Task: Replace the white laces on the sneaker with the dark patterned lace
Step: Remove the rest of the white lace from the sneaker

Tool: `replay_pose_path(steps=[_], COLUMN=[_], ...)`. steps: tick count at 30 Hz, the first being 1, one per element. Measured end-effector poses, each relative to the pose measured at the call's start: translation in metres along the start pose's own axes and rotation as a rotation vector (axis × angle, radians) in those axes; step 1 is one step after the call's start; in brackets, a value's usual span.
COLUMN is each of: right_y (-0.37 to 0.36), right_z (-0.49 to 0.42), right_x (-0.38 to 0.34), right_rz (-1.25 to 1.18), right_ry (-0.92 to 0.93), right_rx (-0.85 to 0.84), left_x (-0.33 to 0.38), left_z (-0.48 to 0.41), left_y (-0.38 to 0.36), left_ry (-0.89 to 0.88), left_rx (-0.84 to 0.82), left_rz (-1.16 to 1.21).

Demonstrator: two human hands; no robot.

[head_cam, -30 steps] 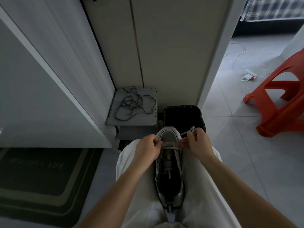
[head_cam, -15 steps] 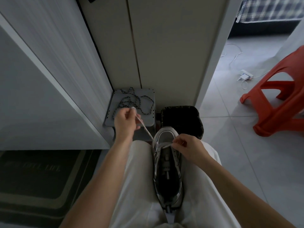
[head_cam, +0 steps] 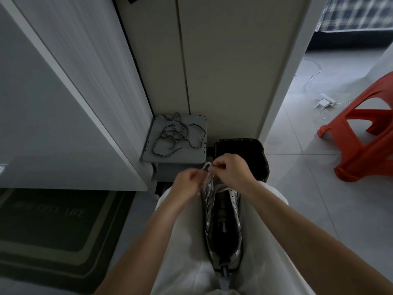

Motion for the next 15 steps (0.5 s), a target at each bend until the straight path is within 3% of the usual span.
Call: replay_pose_path(steps=[3,8,12,15], right_y=[0.021,0.025,-0.002,-0.02], right_z=[-0.011,-0.013,0.0,0.017], right_x=[-0.011,-0.026,0.003,0.022], right_rz=[-0.173,-0.392,-0.128,0.037], right_ry=[-0.016,0.013,-0.048,-0.006], right_rx=[0.071,0.061,-0.116,-0.198], left_x=[-0.009,0.008,0.025,0.054], left_z=[0.005,-0.001,-0.007,-0.004], left_y=[-0.023,-0.005,0.024,0.05], left_ry=[-0.101,-0.194,-0.093,-0.163], left_rx=[-0.117,0.102,0.211,0.247], left_rz=[-0.205,-0.181,0.271,0.444])
Point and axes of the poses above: each hand's wrist, its own z-axis away from the middle knuckle, its own y-axis out of the back of the hand, x = y × z, the point moved 9 cm from there along -z, towards the middle knuckle, and after that the axes turned 1 degree about z, right-handed, at the moved point
